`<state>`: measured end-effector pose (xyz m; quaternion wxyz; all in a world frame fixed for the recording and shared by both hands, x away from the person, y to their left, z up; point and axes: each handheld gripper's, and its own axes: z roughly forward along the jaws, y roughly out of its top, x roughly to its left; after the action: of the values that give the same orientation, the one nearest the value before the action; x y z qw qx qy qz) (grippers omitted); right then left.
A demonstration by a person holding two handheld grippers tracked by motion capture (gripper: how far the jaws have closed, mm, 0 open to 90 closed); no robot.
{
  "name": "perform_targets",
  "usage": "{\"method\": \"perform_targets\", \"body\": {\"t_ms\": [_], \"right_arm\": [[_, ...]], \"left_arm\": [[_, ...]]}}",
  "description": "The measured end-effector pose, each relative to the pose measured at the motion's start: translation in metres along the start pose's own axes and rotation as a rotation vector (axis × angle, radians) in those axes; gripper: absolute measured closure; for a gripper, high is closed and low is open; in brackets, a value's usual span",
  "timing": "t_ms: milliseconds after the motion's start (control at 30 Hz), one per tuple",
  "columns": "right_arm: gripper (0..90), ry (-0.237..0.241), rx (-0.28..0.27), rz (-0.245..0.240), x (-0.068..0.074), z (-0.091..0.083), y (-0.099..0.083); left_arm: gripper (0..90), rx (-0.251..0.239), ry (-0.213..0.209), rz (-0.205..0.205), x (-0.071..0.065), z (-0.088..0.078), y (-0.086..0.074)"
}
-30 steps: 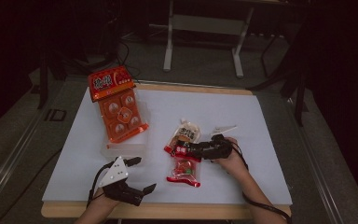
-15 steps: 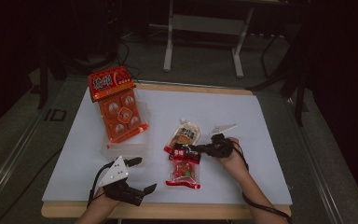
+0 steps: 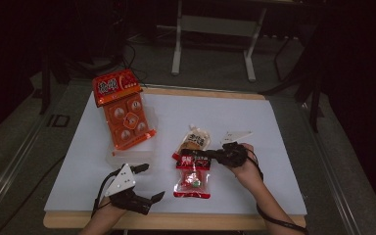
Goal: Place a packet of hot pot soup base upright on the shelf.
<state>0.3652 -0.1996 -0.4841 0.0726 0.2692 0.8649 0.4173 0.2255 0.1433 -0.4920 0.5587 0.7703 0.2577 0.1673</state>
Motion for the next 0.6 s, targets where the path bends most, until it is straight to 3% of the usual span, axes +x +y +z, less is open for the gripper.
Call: {"method": "perform_targets", "body": {"t_ms": [233,600], "right_arm": [[90.0,-0.007,-0.023,-0.032,0.008,-0.008,0.004],[90.0,0.002,-0.094,-0.107,0.032,-0.030,0.016]], "left_arm": [[3.3,-0.028,0.004,-0.015,0.003,-0.002,0.002],[3.1,0.051,0.026,-0.055,0.002,0.003,0.005]]}}
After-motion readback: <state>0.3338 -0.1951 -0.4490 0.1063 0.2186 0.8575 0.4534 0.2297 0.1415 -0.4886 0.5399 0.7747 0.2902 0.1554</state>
